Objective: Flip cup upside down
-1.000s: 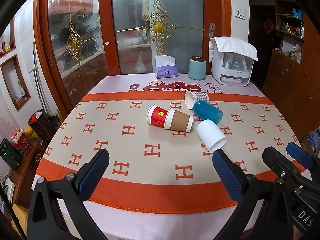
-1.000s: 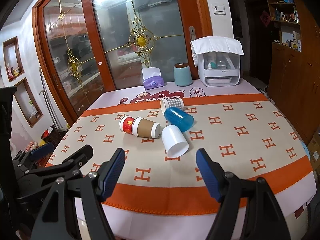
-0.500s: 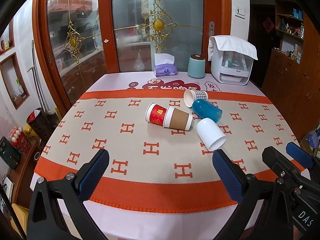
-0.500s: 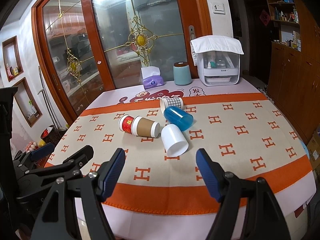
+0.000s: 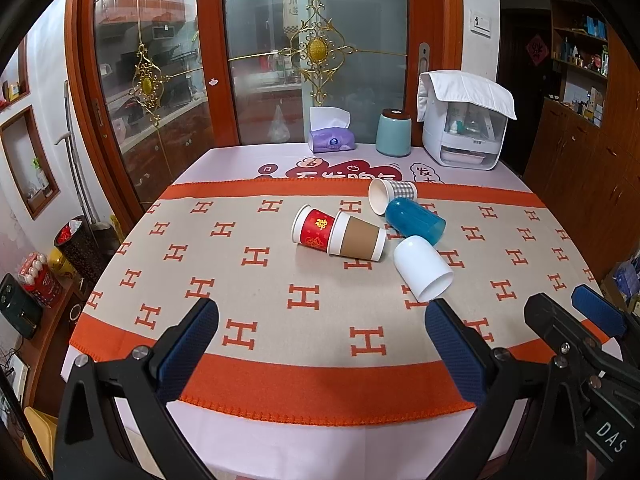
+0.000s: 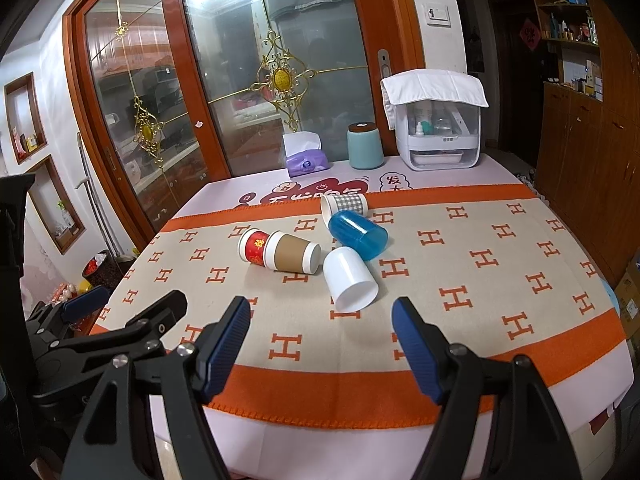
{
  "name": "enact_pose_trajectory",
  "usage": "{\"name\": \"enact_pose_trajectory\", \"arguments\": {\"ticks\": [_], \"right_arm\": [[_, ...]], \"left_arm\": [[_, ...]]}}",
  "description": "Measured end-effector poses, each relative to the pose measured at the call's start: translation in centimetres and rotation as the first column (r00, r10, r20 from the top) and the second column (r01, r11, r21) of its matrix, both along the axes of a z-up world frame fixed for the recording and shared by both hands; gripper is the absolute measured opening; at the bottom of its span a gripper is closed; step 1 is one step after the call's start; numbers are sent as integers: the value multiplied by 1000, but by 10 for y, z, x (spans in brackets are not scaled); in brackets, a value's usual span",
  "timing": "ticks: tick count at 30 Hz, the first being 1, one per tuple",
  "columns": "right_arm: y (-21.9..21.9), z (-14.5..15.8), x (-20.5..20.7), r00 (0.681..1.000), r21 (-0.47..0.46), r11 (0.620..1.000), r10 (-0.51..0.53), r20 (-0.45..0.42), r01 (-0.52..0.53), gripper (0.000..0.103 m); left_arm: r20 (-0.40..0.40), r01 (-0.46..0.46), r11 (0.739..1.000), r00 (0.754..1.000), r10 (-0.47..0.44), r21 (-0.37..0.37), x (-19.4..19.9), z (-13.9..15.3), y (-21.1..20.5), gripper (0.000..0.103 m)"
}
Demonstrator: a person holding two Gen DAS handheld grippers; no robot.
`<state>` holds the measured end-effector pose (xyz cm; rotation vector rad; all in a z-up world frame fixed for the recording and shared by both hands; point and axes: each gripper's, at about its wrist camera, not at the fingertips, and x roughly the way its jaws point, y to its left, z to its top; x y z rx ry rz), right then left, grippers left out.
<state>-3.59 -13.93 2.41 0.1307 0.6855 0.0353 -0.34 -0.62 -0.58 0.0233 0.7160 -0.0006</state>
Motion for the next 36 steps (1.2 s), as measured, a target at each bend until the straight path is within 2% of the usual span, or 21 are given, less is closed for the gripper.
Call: {"name": "enact_pose_trajectory", "arguments": {"ticks": [16,36], "right_arm": [[0,1,1,1000,1,1000,0,-2,0,74],[3,-4,3,1000,4,1000,-1,-10,1,74]], "left_arm": [[-13,-6,1000,1000,6,3,-3,1,6,102],[-56,8,1000,998,-8,5,12,1,7,102]]}}
